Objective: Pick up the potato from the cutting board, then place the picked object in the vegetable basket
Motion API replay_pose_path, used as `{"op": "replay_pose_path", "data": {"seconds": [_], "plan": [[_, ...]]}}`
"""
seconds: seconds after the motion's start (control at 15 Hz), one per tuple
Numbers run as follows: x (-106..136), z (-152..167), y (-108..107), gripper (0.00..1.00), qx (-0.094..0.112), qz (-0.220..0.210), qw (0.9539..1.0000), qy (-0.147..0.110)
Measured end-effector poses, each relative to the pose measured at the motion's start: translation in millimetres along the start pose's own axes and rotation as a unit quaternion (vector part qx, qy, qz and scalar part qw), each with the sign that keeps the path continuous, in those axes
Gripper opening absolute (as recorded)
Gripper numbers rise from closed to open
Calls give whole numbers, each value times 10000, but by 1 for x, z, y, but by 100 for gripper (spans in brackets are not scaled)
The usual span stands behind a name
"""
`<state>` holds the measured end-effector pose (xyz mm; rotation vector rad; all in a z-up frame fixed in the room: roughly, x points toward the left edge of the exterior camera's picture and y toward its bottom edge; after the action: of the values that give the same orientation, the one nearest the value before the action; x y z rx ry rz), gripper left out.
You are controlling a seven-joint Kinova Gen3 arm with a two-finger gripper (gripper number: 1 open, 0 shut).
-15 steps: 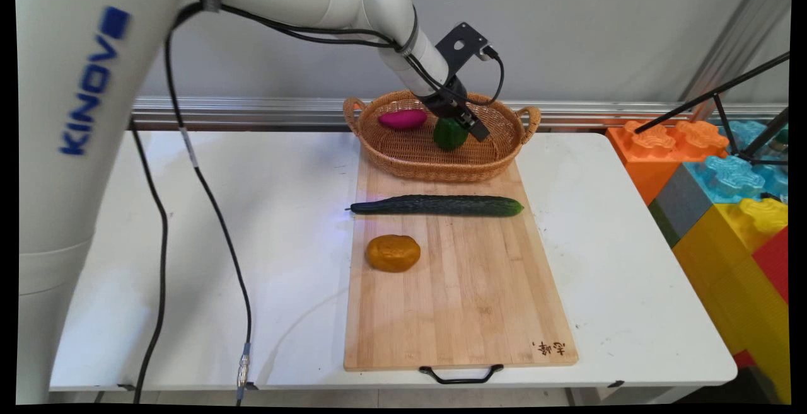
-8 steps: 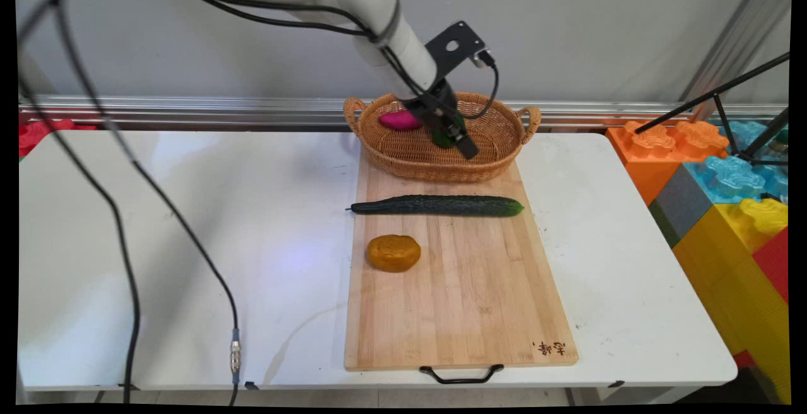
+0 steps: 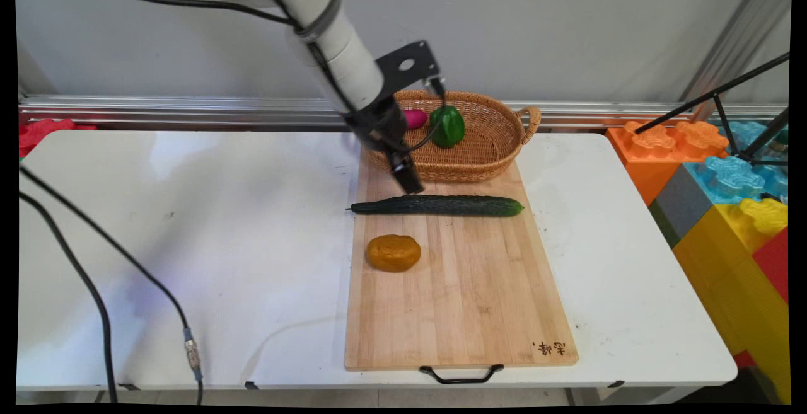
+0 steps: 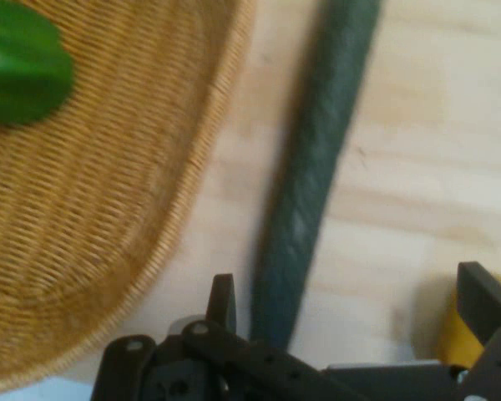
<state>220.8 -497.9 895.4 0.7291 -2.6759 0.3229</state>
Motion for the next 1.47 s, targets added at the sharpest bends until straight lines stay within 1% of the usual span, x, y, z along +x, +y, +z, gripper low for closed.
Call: {"op": "replay_pose_path", "data": {"seconds": [0.13, 0.33, 0.47, 0.6, 0.8, 1.13, 1.2, 1.47], "plan": [[-13, -2, 6, 100, -181, 259, 9995, -74], [-31, 3, 14, 100, -510, 684, 9963, -123], [-42, 12, 18, 100, -713, 853, 9937, -119], [-50, 22, 21, 100, -866, 914, 9920, -95], [-63, 41, 21, 100, -1018, 906, 9907, -50], [-76, 70, 19, 100, -1151, 845, 9897, 91], [-77, 74, 19, 0, -1193, 836, 9893, 128], [-84, 81, 19, 0, -1413, 719, 9871, 225]]}}
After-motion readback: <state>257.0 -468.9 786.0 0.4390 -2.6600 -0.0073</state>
